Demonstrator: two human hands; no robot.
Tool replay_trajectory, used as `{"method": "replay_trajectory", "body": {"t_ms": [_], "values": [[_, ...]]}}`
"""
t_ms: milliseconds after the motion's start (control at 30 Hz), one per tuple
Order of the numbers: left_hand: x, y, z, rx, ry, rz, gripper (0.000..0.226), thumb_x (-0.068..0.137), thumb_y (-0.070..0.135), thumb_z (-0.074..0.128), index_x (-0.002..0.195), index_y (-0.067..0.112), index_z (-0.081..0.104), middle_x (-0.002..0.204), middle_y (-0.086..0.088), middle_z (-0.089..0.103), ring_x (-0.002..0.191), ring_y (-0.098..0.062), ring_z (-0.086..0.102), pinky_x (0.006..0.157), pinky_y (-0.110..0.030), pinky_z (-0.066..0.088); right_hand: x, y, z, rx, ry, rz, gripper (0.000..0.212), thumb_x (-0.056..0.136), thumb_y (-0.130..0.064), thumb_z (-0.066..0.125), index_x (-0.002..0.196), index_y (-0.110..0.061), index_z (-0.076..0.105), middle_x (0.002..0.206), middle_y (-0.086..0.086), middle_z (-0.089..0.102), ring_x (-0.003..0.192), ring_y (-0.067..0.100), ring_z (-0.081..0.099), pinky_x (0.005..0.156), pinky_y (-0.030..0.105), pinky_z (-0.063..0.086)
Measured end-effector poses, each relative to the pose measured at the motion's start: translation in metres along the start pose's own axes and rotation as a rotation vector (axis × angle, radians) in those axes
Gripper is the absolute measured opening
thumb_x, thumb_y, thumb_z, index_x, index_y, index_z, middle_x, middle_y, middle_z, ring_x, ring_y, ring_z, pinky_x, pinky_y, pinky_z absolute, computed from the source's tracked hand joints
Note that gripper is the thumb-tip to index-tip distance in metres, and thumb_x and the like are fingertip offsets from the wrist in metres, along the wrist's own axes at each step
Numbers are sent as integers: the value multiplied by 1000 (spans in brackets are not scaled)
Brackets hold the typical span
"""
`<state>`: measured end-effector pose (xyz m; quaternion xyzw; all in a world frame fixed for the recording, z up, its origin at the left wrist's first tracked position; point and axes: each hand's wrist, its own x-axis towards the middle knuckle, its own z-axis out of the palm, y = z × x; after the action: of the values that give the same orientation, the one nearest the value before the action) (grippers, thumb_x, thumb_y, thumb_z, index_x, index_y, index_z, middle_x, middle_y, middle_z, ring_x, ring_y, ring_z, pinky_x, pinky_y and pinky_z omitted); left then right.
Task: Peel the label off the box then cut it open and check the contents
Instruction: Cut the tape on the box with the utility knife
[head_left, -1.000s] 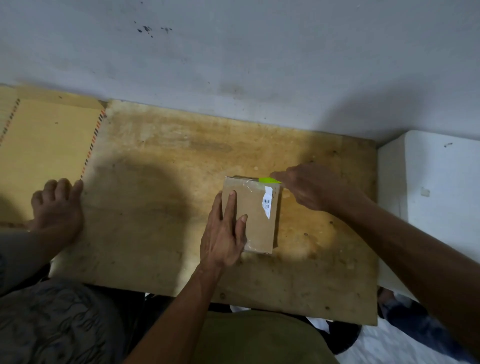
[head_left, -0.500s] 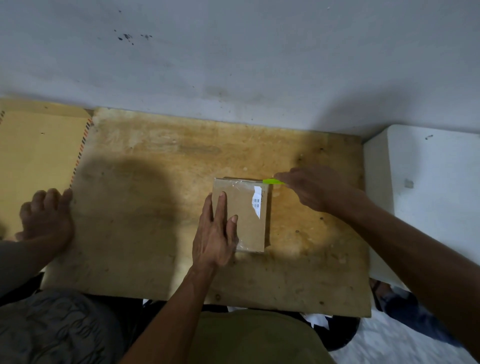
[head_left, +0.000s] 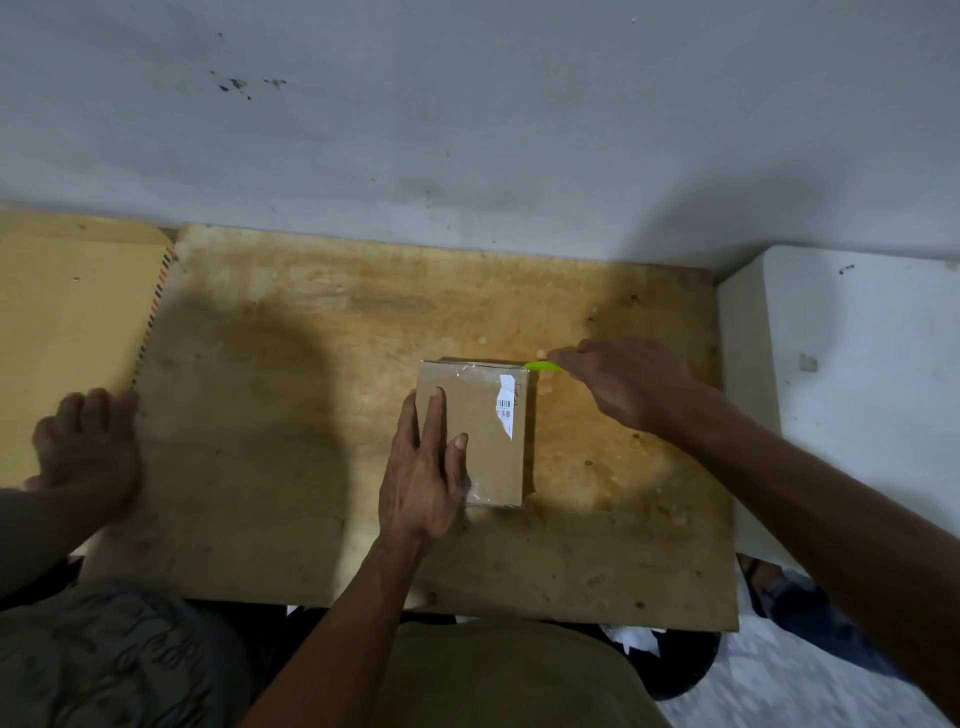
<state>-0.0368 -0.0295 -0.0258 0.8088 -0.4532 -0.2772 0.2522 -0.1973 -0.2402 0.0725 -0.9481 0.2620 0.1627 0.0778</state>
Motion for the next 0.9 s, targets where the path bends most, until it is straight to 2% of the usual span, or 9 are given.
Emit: {"method": "replay_trajectory", "body": {"t_ms": [233, 333, 433, 500, 567, 667, 700, 800, 900], "values": [[1, 1, 0, 2, -3, -4, 65, 100, 57, 21, 158, 36, 2, 166, -9, 8, 152, -27, 16, 107, -50, 45, -18, 26, 20, 85, 3, 65, 39, 102, -26, 42, 141, -30, 44, 118, -2, 66, 83, 17, 55, 62, 26, 31], [1, 0, -1, 8, -17, 4, 65, 99, 59, 19, 157, 38, -1, 166, -8, 6, 152, -27, 15, 107, -50, 45, -13, 23, 27, 178, 46, 66, 37, 101, -24, 45, 137, -28, 49, 118, 1, 68, 91, 21, 62, 65, 27, 38], [1, -2, -1, 6, -24, 12, 65, 99, 59, 20, 157, 37, -1, 166, -8, 6, 152, -27, 14, 109, -52, 43, -17, 20, 28, 296, 31, 136, 32, 100, -23, 47, 131, -28, 53, 109, 2, 69, 87, 20, 62, 71, 34, 52], [1, -1, -2, 6, -41, 5, 66, 100, 59, 22, 158, 35, 3, 166, -9, 8, 151, -29, 20, 109, -53, 42, -26, 17, 35, 432, 63, 225, 35, 100, -23, 48, 135, -26, 52, 115, 4, 67, 94, 25, 62, 81, 40, 52], [1, -1, -4, 0, -52, -10, 66, 99, 59, 26, 158, 33, 9, 165, -10, 11, 148, -31, 26, 108, -53, 43, -36, 3, 46, 631, 203, 357, 37, 99, -27, 52, 136, -26, 52, 119, 5, 65, 97, 27, 64, 84, 38, 51], [3, 2, -12, -17, -49, -51, 66, 95, 60, 35, 154, 33, 20, 165, -4, 8, 146, -33, 28, 107, -56, 43, -47, -43, 64, 1138, 348, 671, 31, 98, -28, 56, 129, -23, 58, 98, 4, 69, 73, 15, 67, 61, 28, 55], [6, 4, -16, -13, -46, -50, 66, 93, 60, 39, 152, 32, 25, 165, -2, 6, 146, -34, 29, 107, -57, 43, -50, -62, 70, 1262, 368, 743, 25, 98, -26, 56, 122, -23, 61, 95, 5, 71, 70, 14, 68, 59, 30, 56], [22, 10, -33, 49, -48, 31, 74, 82, 55, 57, 146, 29, 29, 165, -1, 2, 144, -38, 28, 108, -57, 39, -57, -115, 86, 1411, 445, 872, 14, 99, -31, 53, 110, -31, 60, 93, 1, 69, 81, 17, 67, 70, 43, 60], [52, 13, -48, 186, -143, 179, 100, 71, 54, 65, 155, 33, 15, 166, 0, 0, 151, -32, 12, 113, -58, 26, -62, -159, 98, 1436, 481, 1011, 21, 100, -33, 50, 117, -24, 58, 100, 0, 65, 90, 14, 61, 74, 28, 51]]}}
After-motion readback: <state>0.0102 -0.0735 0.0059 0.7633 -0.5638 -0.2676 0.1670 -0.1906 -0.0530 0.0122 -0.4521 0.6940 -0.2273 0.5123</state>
